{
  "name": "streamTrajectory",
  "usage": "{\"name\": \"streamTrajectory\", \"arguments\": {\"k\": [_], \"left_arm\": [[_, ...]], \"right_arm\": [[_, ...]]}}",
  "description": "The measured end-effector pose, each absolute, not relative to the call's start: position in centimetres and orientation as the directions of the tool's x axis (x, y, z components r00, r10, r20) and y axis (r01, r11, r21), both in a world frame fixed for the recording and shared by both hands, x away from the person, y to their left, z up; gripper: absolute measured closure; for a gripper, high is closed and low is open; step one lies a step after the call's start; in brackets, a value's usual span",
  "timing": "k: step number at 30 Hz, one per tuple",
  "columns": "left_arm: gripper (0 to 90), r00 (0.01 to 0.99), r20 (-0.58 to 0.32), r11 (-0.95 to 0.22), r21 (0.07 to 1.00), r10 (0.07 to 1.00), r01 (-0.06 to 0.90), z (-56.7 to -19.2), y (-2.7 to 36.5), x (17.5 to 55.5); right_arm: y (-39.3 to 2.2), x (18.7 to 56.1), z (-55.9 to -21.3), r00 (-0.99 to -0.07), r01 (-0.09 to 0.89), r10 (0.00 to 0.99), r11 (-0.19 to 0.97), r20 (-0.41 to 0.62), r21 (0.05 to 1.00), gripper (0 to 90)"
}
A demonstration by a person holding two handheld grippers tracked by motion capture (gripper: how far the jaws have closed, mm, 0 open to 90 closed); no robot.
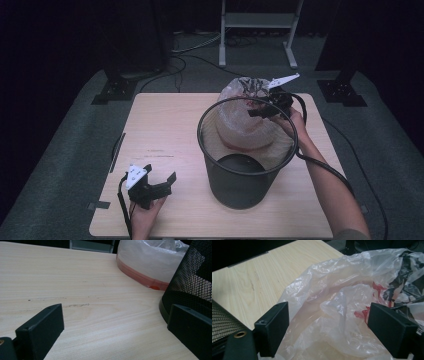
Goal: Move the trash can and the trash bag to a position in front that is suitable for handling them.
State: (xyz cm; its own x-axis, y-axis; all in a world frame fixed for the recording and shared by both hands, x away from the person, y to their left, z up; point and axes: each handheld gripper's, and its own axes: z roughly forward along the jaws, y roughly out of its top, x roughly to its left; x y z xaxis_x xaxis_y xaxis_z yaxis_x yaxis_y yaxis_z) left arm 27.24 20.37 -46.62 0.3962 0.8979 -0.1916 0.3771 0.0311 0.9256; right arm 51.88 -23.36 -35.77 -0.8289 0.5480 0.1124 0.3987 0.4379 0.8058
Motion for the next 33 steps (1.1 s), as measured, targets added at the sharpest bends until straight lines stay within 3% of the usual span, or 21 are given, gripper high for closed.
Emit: {"name": "streamTrajectory", "arguments": {"k": [10, 11, 15, 17, 18, 19, 20, 21, 24, 29, 33], "left_arm": [[0.0, 0.400, -0.194, 0.032, 0.925, 0.896, 0.378, -46.7, 20.3, 27.4], [0.0, 0.399, -0.195, 0.032, 0.925, 0.896, 0.378, -46.7, 20.3, 27.4], [0.0, 0.401, -0.192, 0.027, 0.923, 0.896, 0.383, -46.8, 20.1, 27.5], [0.0, 0.403, -0.188, 0.021, 0.923, 0.896, 0.385, -46.9, 20.0, 27.5], [0.0, 0.403, -0.188, 0.021, 0.923, 0.896, 0.385, -46.9, 20.0, 27.5], [0.0, 0.403, -0.187, 0.020, 0.923, 0.896, 0.385, -46.9, 20.0, 27.5], [0.0, 0.402, -0.188, 0.020, 0.922, 0.896, 0.386, -46.9, 20.0, 27.5], [0.0, 0.402, -0.189, 0.021, 0.922, 0.896, 0.386, -46.9, 20.1, 27.5], [0.0, 0.401, -0.189, 0.021, 0.922, 0.896, 0.387, -47.0, 20.1, 27.5], [0.0, 0.400, -0.190, 0.023, 0.922, 0.896, 0.387, -46.9, 20.1, 27.4], [0.0, 0.399, -0.187, 0.022, 0.924, 0.898, 0.383, -46.8, 20.2, 27.3]], "right_arm": [[-21.3, 53.5, -37.2, -0.797, 0.426, 0.603, 0.527, 0.030, 0.735, 18.1], [-21.0, 53.7, -37.6, -0.794, 0.429, 0.608, 0.546, 0.012, 0.719, 23.6], [-20.6, 54.1, -38.2, -0.779, 0.438, 0.627, 0.570, -0.023, 0.695, 27.3], [-20.3, 54.2, -38.8, -0.785, 0.437, 0.618, 0.596, -0.038, 0.673, 37.3], [-20.3, 54.2, -38.8, -0.785, 0.437, 0.618, 0.596, -0.038, 0.673, 37.3], [-20.1, 54.1, -39.0, -0.797, 0.433, 0.603, 0.618, -0.041, 0.656, 56.2], [-20.0, 53.9, -39.1, -0.803, 0.426, 0.593, 0.632, -0.051, 0.648, 65.1], [-20.0, 53.9, -39.1, -0.803, 0.426, 0.593, 0.632, -0.051, 0.648, 65.1], [-20.0, 53.6, -39.1, -0.813, 0.425, 0.580, 0.648, -0.048, 0.632, 85.2], [-20.8, 53.3, -38.4, -0.791, 0.491, 0.611, 0.612, 0.023, 0.621, 90.0], [-23.1, 53.1, -36.6, -0.763, 0.528, 0.635, 0.502, 0.122, 0.685, 90.0]]}}
